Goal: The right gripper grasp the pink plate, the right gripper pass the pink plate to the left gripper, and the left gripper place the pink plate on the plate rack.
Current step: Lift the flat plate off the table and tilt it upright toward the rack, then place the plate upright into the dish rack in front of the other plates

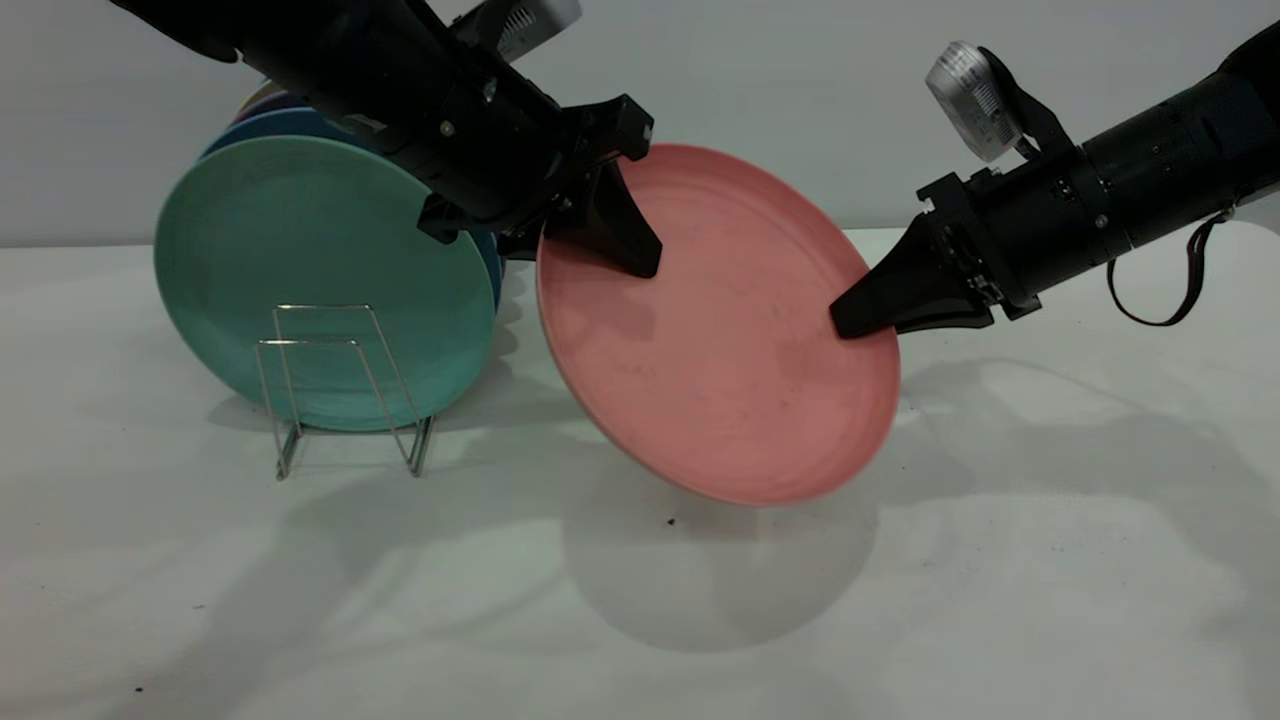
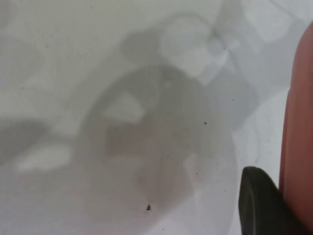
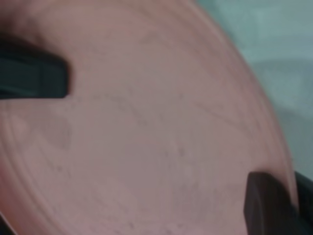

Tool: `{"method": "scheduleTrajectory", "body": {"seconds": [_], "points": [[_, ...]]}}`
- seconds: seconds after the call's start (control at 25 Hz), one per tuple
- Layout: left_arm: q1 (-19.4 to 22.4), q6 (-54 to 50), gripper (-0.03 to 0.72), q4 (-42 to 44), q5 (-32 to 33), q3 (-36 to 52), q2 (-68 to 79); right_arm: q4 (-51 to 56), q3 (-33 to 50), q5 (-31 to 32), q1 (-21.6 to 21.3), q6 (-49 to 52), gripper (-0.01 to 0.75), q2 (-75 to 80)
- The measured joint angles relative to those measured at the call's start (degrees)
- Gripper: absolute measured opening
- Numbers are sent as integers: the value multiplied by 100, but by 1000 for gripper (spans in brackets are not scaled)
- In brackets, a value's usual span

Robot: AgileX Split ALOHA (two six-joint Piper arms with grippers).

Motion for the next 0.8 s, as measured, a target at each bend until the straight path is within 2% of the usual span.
{"method": "scheduleTrajectory", "body": {"seconds": [0.16,0.36,0.52,0.64,0.8], "points": [[0,118,120,-9,18,-23,0,-1,4,0,-12,0,140,-67],[0,607,120,426,25,-42,-162,-8,10,21,-100,11,400,-720],[12,829,120,1193,149,-47,-359,-12,10,176,-377,131,553,-1627],[133,989,120,1864,397,-47,-646,-166,10,584,-688,364,578,-2402],[569,1550,120,2555,803,-47,-1193,-604,10,1123,-985,726,529,-3482]]}}
